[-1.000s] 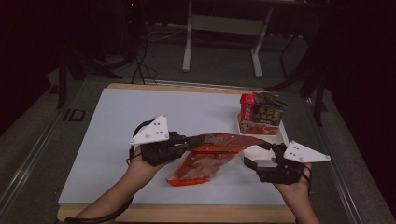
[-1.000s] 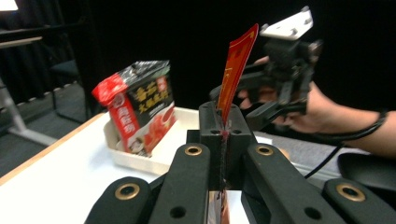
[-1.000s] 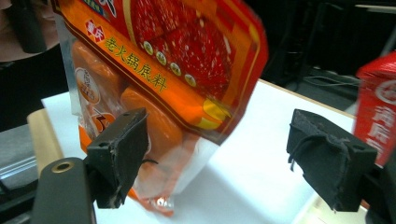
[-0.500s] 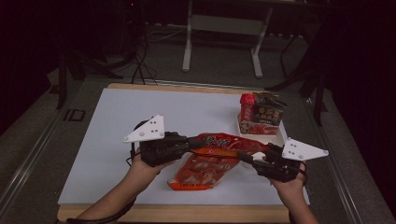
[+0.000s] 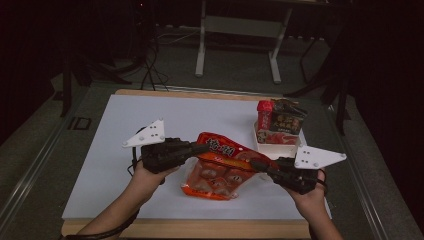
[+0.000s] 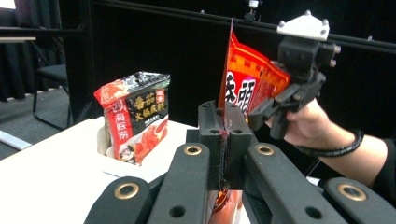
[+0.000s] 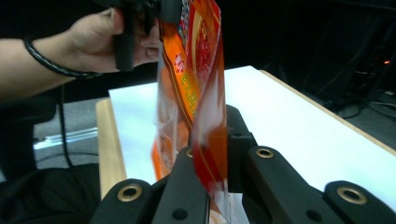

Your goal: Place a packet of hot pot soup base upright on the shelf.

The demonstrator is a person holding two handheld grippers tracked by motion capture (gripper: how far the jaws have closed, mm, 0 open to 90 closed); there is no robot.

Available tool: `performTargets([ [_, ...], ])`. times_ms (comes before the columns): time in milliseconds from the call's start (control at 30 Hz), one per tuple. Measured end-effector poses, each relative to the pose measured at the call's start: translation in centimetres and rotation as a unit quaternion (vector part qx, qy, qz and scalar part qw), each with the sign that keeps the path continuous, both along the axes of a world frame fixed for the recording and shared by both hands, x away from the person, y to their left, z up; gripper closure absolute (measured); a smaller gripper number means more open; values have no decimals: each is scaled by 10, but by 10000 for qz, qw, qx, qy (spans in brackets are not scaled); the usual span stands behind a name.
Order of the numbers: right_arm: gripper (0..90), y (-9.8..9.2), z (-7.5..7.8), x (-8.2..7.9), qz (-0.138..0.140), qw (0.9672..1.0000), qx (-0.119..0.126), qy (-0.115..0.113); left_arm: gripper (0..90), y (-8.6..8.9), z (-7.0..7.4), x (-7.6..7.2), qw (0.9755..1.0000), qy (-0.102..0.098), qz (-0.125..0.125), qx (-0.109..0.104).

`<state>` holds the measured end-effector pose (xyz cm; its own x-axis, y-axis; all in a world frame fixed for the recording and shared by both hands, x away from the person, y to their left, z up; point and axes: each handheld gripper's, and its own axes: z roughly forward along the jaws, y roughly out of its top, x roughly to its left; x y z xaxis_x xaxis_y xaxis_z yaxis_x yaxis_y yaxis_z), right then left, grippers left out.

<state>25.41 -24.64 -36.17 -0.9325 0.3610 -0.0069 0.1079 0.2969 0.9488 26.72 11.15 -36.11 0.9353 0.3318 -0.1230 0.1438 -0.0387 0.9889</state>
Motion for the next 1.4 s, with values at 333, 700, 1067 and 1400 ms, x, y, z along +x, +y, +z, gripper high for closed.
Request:
performTargets([
  [333,900,5,22,8,-175,9998,-52,-124,808,5,-4,2,9999,14,122,-31],
  [700,900,4,46,18,-384,9989,36,-255,245,1,1,-6,9979,-242,599,59],
  [1067,900,-19,79,28,-764,9955,99,-544,17,11,-7,-4,9955,-123,937,8],
  [1400,900,-60,95,37,-1280,9896,173,-632,8,22,-25,-4,9938,101,1110,-7],
])
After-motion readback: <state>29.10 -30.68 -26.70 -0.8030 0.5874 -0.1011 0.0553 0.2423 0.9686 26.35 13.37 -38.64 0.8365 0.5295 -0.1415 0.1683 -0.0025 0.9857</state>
